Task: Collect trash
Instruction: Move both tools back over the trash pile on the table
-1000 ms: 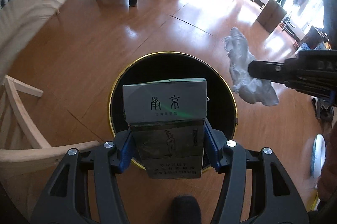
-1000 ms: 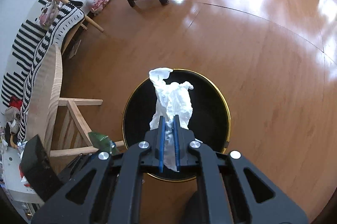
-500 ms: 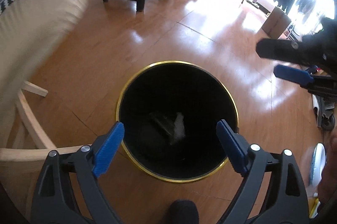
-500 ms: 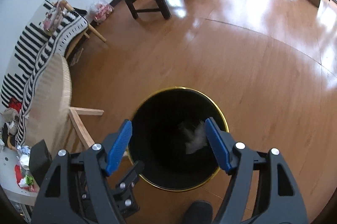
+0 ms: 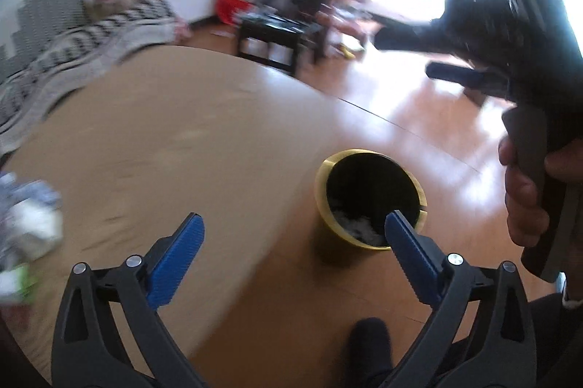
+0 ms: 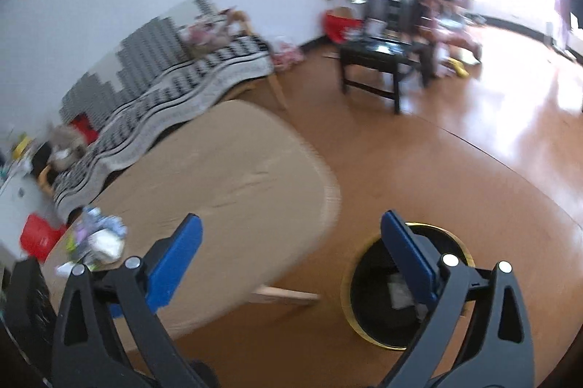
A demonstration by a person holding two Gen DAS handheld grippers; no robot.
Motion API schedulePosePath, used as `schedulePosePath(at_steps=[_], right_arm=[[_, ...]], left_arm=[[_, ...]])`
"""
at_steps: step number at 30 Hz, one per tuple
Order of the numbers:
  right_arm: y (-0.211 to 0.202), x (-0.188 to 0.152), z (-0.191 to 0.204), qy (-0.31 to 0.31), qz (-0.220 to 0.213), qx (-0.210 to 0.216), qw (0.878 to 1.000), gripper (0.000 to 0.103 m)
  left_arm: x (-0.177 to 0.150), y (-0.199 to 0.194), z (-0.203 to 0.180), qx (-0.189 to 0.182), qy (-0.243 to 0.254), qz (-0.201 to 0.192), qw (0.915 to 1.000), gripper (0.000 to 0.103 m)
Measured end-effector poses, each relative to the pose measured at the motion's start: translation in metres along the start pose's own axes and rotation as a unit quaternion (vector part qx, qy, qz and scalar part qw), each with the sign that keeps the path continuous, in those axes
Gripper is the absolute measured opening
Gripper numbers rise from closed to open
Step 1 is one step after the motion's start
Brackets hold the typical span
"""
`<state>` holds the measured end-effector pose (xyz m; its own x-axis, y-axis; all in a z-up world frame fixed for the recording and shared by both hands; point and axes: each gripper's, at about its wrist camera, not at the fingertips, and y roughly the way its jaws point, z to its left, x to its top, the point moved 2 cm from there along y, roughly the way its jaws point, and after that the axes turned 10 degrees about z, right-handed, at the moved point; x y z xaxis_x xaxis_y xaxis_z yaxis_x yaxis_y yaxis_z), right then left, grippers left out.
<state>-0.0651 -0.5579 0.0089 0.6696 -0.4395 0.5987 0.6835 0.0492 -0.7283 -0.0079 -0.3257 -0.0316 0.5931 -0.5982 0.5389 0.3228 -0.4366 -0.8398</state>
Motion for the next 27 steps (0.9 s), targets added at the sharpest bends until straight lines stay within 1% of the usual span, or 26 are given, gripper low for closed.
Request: schedulePosePath(at_steps=[1, 3, 5, 7, 9, 12, 14, 16, 19, 21, 24, 27], right_arm=[[0.004, 0.001, 0.018, -0.012, 0.004, 0.006, 1.0, 0.095], [0.016, 0.002, 0.065, -0.045, 0.014, 0.028, 0.998, 0.095], [0.029, 0.002, 0.102, -0.072, 0.027, 0.048, 0.996, 0.095], [0.046, 0.0, 0.146, -0.103, 0.042, 0.067, 0.992, 0.095], [0.059, -0.007, 0.181, -0.126, 0.052, 0.077, 0.988, 0.095], [0.082, -0.019, 0.234, -0.165, 0.071, 0.088, 0.98, 0.095], [0.097, -0.028, 0.261, -0.186, 0.079, 0.089, 0.975, 0.095], [0.108, -0.033, 0.282, -0.201, 0.086, 0.088, 0.972, 0.095], [0.124, -0.041, 0.299, -0.216, 0.097, 0.09, 0.967, 0.095], [0.136, -0.045, 0.311, -0.22, 0.107, 0.092, 0.965, 0.095], [0.148, -0.048, 0.314, -0.223, 0.117, 0.093, 0.963, 0.095], [0.161, -0.047, 0.318, -0.221, 0.125, 0.091, 0.963, 0.095]], left_arm=[[-0.008, -0.017, 0.025, 0.02, -0.016, -0.009, 0.9996, 0.097], [-0.023, -0.038, 0.055, 0.044, -0.04, -0.018, 0.9981, 0.097], [-0.04, -0.058, 0.093, 0.074, -0.07, -0.026, 0.9945, 0.097], [-0.056, -0.075, 0.128, 0.108, -0.092, -0.032, 0.9894, 0.097], [-0.077, -0.088, 0.161, 0.136, -0.115, -0.033, 0.9835, 0.097], [-0.107, -0.105, 0.201, 0.15, -0.147, -0.026, 0.9772, 0.097], [-0.12, -0.113, 0.223, 0.158, -0.155, -0.025, 0.9748, 0.097], [-0.132, -0.118, 0.24, 0.173, -0.156, -0.024, 0.9722, 0.097], [-0.14, -0.119, 0.261, 0.184, -0.147, -0.02, 0.9718, 0.097], [-0.141, -0.115, 0.267, 0.182, -0.139, -0.018, 0.9732, 0.097], [-0.141, -0.106, 0.272, 0.18, -0.119, -0.014, 0.9764, 0.097], [-0.132, -0.095, 0.272, 0.177, -0.091, -0.009, 0.9799, 0.097]])
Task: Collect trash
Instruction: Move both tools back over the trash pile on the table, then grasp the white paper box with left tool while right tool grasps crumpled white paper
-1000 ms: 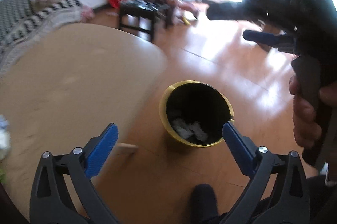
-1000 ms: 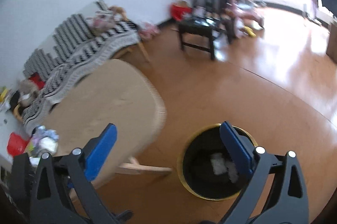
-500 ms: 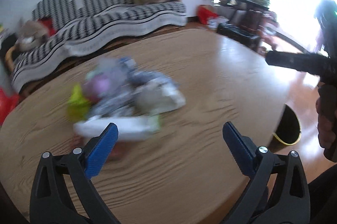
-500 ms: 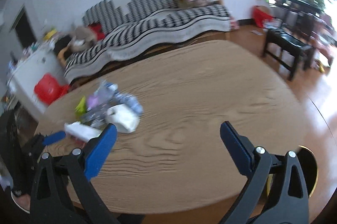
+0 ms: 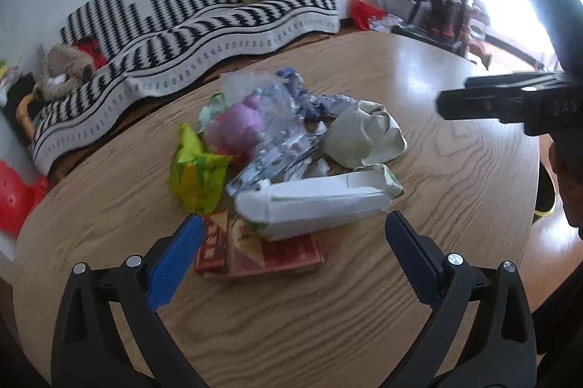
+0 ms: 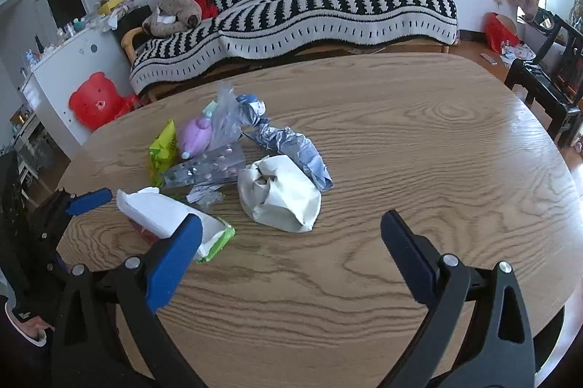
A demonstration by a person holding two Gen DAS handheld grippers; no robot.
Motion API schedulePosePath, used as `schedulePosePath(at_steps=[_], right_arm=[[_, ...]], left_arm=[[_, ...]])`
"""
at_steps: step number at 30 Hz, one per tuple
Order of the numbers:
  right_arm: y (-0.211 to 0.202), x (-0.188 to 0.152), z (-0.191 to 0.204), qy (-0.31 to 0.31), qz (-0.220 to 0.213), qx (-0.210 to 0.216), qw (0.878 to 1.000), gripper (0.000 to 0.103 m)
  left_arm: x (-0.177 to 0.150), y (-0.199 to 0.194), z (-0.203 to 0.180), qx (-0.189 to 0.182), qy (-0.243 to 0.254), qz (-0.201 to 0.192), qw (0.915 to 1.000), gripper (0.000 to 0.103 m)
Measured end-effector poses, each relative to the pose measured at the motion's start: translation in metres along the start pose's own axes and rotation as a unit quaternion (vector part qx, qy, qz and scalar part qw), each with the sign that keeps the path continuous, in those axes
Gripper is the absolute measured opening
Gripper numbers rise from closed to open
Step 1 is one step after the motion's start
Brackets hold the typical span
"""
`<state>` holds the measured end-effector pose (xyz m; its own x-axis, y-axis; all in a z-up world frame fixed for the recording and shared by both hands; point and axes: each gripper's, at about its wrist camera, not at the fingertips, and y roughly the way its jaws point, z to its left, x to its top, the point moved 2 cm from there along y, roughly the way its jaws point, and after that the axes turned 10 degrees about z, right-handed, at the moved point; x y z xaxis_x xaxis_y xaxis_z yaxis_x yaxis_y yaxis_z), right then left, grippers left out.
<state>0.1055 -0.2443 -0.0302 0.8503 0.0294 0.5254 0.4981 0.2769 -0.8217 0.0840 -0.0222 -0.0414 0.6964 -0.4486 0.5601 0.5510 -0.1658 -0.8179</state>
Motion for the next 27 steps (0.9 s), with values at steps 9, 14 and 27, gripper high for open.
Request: schedulePosePath(at_steps=[9, 14, 27], right_arm=[[0.021, 0.012, -0.007, 0.007, 0.023, 0.007, 1.0, 0.095], [0.028, 0.012, -0.002, -0.011, 0.035, 0.004, 0.999, 0.095], [0.059, 0.027, 0.007, -0.001, 0.046, 0.004, 0.999, 0.093]], left_arm=[[0.011, 0.032, -0.016, -0.005, 0.099, 0.003, 0.9951, 0.097], [0.006, 0.044, -0.023, -0.002, 0.149, 0.013, 0.9887, 0.096], [0.004, 0.032, -0.023, -0.015, 0.133, 0.021, 0.9908, 0.036]])
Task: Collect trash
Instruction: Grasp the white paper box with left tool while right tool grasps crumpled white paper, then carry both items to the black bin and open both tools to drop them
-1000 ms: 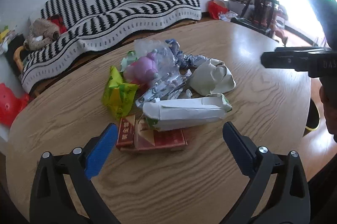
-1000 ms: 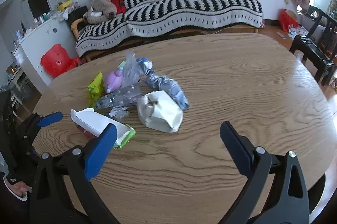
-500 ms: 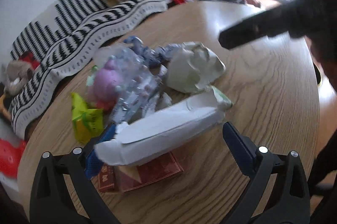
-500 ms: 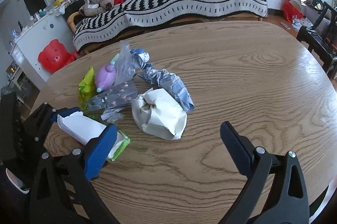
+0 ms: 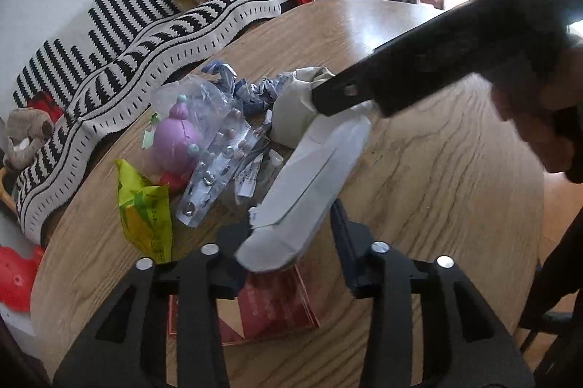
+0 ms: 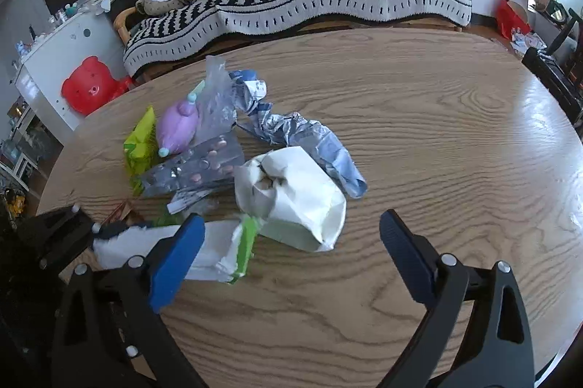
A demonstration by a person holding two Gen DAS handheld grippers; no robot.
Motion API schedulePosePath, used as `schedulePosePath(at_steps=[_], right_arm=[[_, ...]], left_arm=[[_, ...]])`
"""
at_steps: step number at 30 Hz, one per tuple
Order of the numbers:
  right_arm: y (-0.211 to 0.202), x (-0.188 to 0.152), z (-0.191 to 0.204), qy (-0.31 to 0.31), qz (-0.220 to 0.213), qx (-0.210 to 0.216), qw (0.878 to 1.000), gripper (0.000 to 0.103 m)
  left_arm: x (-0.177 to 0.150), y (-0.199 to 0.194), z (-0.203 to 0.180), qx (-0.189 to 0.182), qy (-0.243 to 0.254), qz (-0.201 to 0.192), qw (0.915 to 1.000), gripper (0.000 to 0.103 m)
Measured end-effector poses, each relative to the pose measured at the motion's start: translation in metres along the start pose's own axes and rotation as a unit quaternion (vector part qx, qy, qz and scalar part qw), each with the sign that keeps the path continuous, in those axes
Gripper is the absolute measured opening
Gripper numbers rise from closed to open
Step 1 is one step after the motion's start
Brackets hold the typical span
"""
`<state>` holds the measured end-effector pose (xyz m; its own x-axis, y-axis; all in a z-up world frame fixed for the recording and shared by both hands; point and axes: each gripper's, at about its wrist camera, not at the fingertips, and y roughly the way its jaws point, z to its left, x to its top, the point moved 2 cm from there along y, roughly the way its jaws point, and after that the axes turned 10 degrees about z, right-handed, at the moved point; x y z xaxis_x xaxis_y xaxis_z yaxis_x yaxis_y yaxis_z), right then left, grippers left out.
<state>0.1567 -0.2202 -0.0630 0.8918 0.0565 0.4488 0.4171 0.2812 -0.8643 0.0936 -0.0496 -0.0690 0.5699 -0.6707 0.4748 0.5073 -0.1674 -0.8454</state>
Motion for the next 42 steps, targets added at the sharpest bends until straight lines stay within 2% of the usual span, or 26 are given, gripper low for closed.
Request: schedulePosePath(at_steps=[3, 6, 8, 10, 12, 18, 22, 31, 36, 42], right_arm=[[0.008, 0.006, -0.002, 0.01, 0.004, 0.003, 1.0, 0.09], [0.016, 0.01, 0.0, 0.008, 0.009, -0.005, 1.0, 0.088], [0.022, 0.011, 0.004, -0.001, 0.014, -0.02, 1.0, 0.081], [0.027, 0.01, 0.007, -0.009, 0.02, -0.031, 0.999, 0.06], [0.024, 0.01, 0.009, -0.012, 0.015, -0.036, 0.999, 0.055], [-0.01, 0.005, 0.008, -0.015, -0.023, -0.034, 0.999, 0.054], [-0.039, -0.002, -0.007, -0.002, -0.047, -0.032, 0.998, 0.054], [-0.105, -0.038, -0.077, 0.055, -0.082, -0.048, 0.994, 0.054], [-0.136, -0.072, -0.121, 0.083, -0.087, -0.072, 0.99, 0.054], [-0.177, -0.122, -0.192, 0.14, -0.099, -0.101, 0.98, 0.054]], left_arm=[[-0.003, -0.006, -0.008, -0.012, 0.007, 0.005, 0.9999, 0.031], [-0.007, -0.011, -0.019, -0.014, 0.024, 0.01, 0.9996, 0.031], [-0.009, -0.013, -0.025, -0.015, 0.027, 0.012, 0.9994, 0.031], [-0.011, -0.015, -0.026, -0.02, 0.022, 0.014, 0.9995, 0.031], [-0.012, -0.017, -0.026, -0.019, 0.016, 0.016, 0.9996, 0.031], [-0.009, -0.022, -0.019, -0.018, -0.018, 0.022, 0.9994, 0.031], [-0.002, -0.026, -0.021, -0.015, -0.036, 0.021, 0.999, 0.03], [0.033, -0.032, -0.038, -0.01, -0.073, 0.011, 0.9972, 0.03], [0.068, -0.031, -0.07, -0.018, -0.081, 0.003, 0.9965, 0.03], [0.118, -0.033, -0.131, -0.053, -0.069, -0.026, 0.9959, 0.031]])
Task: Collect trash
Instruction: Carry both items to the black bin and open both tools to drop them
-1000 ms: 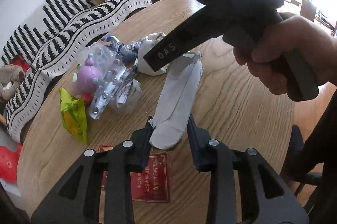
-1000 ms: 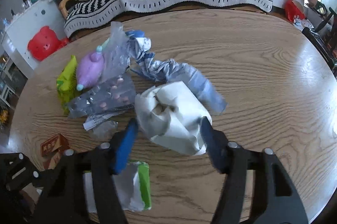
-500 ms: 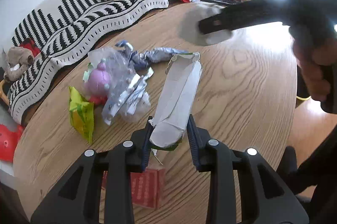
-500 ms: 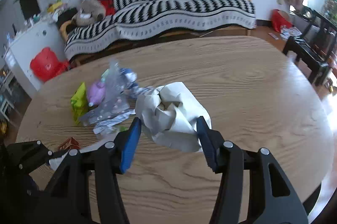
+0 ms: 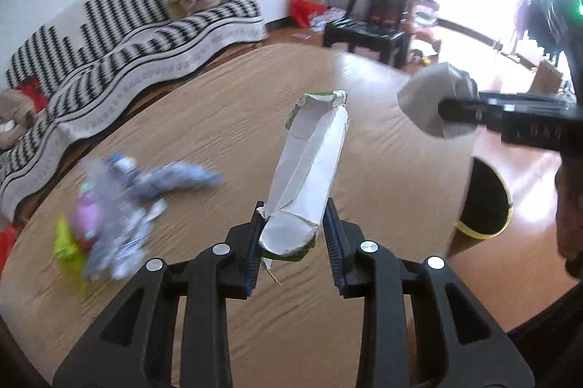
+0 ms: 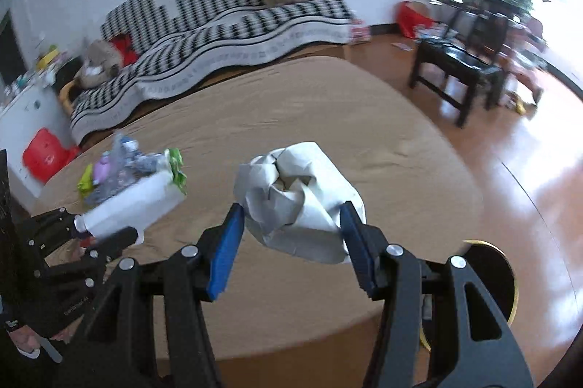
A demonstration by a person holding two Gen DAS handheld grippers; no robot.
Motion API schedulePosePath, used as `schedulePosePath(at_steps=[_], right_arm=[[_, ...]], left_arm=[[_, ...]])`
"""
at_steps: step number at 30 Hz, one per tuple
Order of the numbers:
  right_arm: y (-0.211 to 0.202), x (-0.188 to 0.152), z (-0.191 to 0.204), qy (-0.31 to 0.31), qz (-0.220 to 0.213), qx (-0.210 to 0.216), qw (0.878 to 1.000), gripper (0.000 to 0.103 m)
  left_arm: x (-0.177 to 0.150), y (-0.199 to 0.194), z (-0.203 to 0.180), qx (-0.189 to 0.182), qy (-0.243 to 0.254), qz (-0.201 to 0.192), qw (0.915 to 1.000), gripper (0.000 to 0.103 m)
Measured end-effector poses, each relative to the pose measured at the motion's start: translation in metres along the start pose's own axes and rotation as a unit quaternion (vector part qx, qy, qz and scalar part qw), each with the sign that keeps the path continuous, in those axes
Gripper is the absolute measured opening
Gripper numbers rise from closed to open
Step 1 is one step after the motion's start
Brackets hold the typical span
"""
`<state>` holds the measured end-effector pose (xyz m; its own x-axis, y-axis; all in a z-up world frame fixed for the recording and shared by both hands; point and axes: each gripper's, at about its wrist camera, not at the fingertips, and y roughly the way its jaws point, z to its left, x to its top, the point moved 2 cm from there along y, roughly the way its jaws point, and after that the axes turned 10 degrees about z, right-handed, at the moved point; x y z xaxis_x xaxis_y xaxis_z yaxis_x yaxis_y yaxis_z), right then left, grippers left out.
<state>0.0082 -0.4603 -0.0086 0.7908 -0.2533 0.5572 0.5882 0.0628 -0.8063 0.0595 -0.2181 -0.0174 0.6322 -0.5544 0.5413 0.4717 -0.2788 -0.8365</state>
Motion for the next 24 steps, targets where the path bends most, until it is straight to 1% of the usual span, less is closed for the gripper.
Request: schedulePosePath(at_steps=[2, 7, 10, 14, 20, 24], right_arm=[[-0.01, -0.008, -0.036, 0.025, -0.002, -0.015, 1.0, 0.054], [-0.022, -0.031, -0.107, 0.076, 0.001, -0.04, 0.996, 0.054], [-0.027, -0.047, -0.142, 0.105, 0.005, -0.05, 0.993, 0.054], [-0.029, -0.07, -0.195, 0.156, 0.014, -0.065, 0.986, 0.054], [-0.025, -0.097, -0.25, 0.213, 0.037, -0.07, 0.974, 0.054], [-0.025, -0.106, -0.266, 0.23, 0.043, -0.074, 0.969, 0.054]], left_arm=[[0.014, 0.007, -0.032, -0.015, 0.014, -0.004, 0.9998, 0.031], [0.033, 0.029, -0.097, -0.05, 0.04, 0.001, 0.9979, 0.031], [0.041, 0.044, -0.135, -0.073, 0.058, 0.009, 0.9956, 0.031], [0.044, 0.064, -0.182, -0.103, 0.085, 0.028, 0.9907, 0.031], [0.039, 0.088, -0.239, -0.129, 0.121, 0.042, 0.9833, 0.031], [0.039, 0.101, -0.267, -0.144, 0.133, 0.051, 0.9792, 0.03]])
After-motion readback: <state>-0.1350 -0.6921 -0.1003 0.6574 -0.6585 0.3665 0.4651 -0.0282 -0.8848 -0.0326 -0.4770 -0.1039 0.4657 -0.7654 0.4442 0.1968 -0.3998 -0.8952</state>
